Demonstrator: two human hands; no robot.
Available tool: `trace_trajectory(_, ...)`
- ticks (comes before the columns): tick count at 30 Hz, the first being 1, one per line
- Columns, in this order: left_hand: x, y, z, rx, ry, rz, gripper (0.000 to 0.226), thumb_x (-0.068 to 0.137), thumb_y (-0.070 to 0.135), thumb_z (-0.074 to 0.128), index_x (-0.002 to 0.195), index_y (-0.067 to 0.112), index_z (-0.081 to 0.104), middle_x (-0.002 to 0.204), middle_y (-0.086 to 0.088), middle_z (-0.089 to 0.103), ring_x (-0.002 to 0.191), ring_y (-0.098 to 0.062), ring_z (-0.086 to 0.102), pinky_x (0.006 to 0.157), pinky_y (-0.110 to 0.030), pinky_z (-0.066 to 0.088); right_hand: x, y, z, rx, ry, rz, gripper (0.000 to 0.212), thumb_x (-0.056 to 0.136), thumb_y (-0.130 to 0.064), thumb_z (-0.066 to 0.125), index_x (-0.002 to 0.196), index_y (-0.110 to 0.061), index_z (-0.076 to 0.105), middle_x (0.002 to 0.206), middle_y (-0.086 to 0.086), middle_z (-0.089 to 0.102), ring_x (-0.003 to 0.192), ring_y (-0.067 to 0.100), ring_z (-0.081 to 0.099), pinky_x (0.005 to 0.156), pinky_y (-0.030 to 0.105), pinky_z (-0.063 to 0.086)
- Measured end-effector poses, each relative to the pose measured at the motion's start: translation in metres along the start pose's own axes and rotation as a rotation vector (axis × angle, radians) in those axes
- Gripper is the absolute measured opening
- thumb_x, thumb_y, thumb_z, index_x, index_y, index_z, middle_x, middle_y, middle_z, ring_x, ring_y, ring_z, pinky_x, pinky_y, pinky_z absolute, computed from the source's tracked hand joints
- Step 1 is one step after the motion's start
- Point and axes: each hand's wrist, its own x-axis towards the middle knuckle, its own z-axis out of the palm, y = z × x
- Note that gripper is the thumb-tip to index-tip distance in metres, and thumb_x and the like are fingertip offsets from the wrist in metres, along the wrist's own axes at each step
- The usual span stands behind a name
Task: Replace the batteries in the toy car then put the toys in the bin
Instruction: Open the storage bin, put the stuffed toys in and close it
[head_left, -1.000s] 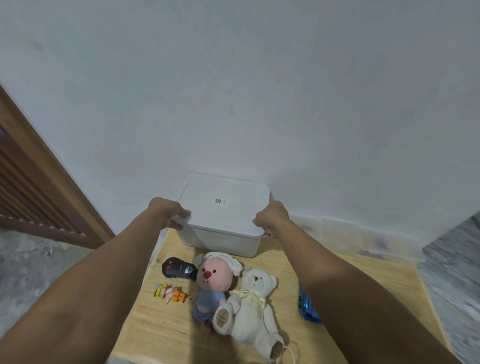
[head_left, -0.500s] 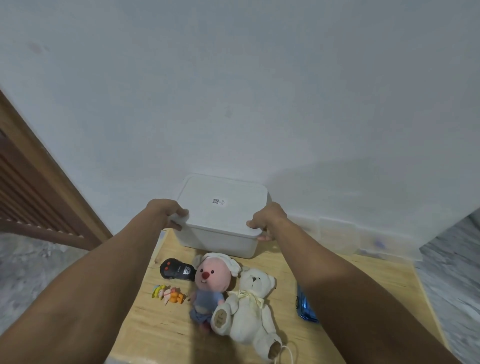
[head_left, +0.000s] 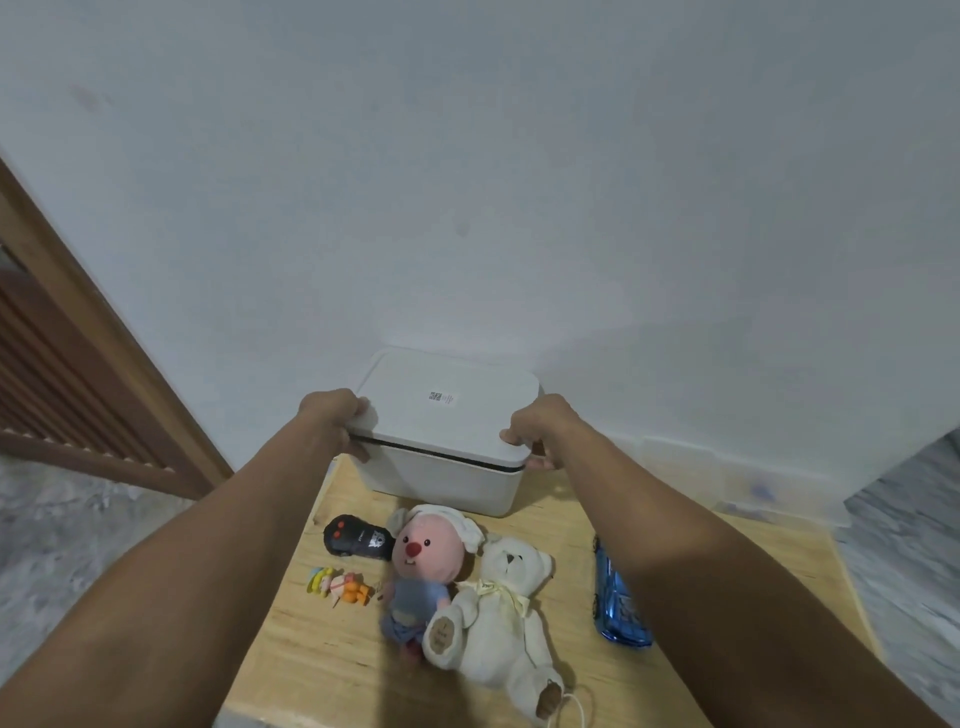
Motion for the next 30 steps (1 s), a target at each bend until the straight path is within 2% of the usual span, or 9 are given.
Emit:
trace_trajectory(3, -0.003, 0.002, 0.000, 0.123, 0.049, 0.032, 0.020, 0.088, 0.009, 0.067, 0.100, -0.004, 0.058, 0.111, -0.021, 0.057, 0.103, -0.048, 0.057, 0.069, -0.064, 0.054, 0.000, -0.001, -0.006, -0.011, 0.057, -0.044, 0.020, 0.081, -0.006, 0.066, 0.099, -0.008, 0.060, 0.089, 0.010, 0.064, 0.081, 0.024, 0.065, 0.076, 0.039, 0.060)
trace_trajectory(7, -0.011, 0.011, 0.000, 0.238, 0.187, 0.165, 0.020, 0.082, 0.015, 0.071, 0.082, 0.001, 0.056, 0.090, -0.013, 0.057, 0.087, -0.032, 0.054, 0.074, -0.038, 0.047, 0.000, -0.002, -0.011, 0.048, 0.040, -0.069, 0.023, 0.082, -0.005, 0.063, 0.105, -0.008, 0.058, 0.091, 0.010, 0.062, 0.075, 0.021, 0.061, 0.064, 0.031, 0.056)
trace_trajectory(10, -0.013, 0.018, -0.003, 0.257, 0.253, 0.228, 0.019, 0.079, 0.017, 0.070, 0.079, 0.003, 0.056, 0.076, -0.010, 0.056, 0.072, -0.026, 0.055, 0.069, -0.032, 0.049, -0.001, -0.004, -0.017, 0.095, 0.026, -0.081, 0.017, 0.082, -0.004, 0.065, 0.098, -0.007, 0.058, 0.088, 0.011, 0.060, 0.064, 0.019, 0.056, 0.053, 0.027, 0.049)
trace_trajectory(12, -0.016, 0.023, -0.007, 0.253, 0.273, 0.242, 0.016, 0.078, 0.015, 0.067, 0.079, 0.002, 0.057, 0.071, -0.010, 0.055, 0.067, -0.026, 0.057, 0.069, -0.034, 0.054, -0.003, -0.007, -0.023, 0.118, 0.021, -0.095, 0.014, 0.083, -0.005, 0.067, 0.093, -0.008, 0.058, 0.083, 0.009, 0.057, 0.059, 0.017, 0.051, 0.049, 0.025, 0.045)
trace_trajectory(16, -0.022, 0.028, -0.012, 0.201, 0.301, 0.265, 0.019, 0.077, 0.012, 0.065, 0.090, 0.000, 0.062, 0.072, -0.011, 0.057, 0.073, -0.032, 0.061, 0.073, -0.039, 0.058, -0.007, -0.011, -0.032, 0.137, 0.017, -0.131, 0.016, 0.080, -0.005, 0.069, 0.088, -0.009, 0.056, 0.075, 0.007, 0.052, 0.056, 0.015, 0.045, 0.050, 0.024, 0.042)
trace_trajectory(20, -0.035, 0.027, -0.010, 0.160, 0.322, 0.282, 0.015, 0.076, 0.012, 0.064, 0.084, 0.000, 0.061, 0.078, -0.015, 0.063, 0.068, -0.032, 0.062, 0.069, -0.039, 0.058, -0.010, -0.008, -0.042, 0.140, 0.008, -0.160, 0.016, 0.080, -0.002, 0.067, 0.086, -0.009, 0.056, 0.073, 0.007, 0.050, 0.054, 0.015, 0.044, 0.049, 0.025, 0.039)
trace_trajectory(23, -0.046, 0.024, -0.002, 0.122, 0.331, 0.278, 0.014, 0.071, 0.013, 0.066, 0.078, 0.002, 0.061, 0.080, -0.015, 0.066, 0.074, -0.033, 0.066, 0.074, -0.043, 0.060, -0.013, 0.001, -0.055, 0.136, 0.021, -0.176, 0.013, 0.081, -0.003, 0.068, 0.083, -0.008, 0.057, 0.076, 0.007, 0.056, 0.057, 0.015, 0.048, 0.051, 0.026, 0.041)
trace_trajectory(28, -0.072, 0.016, 0.031, 0.090, 0.263, 0.285, 0.016, 0.072, 0.012, 0.073, 0.074, 0.004, 0.059, 0.084, -0.013, 0.063, 0.078, -0.031, 0.063, 0.072, -0.041, 0.060, -0.011, 0.034, -0.090, 0.132, 0.055, -0.185, 0.017, 0.080, -0.004, 0.070, 0.089, -0.008, 0.056, 0.087, 0.009, 0.063, 0.068, 0.019, 0.056, 0.056, 0.029, 0.046)
trace_trajectory(30, -0.083, 0.011, 0.050, 0.098, 0.224, 0.286, 0.023, 0.073, 0.013, 0.078, 0.084, 0.003, 0.061, 0.088, -0.013, 0.063, 0.083, -0.029, 0.063, 0.075, -0.044, 0.060, -0.011, 0.052, -0.108, 0.114, 0.080, -0.177, 0.017, 0.080, -0.002, 0.070, 0.086, -0.006, 0.055, 0.083, 0.010, 0.059, 0.066, 0.020, 0.052, 0.056, 0.029, 0.043)
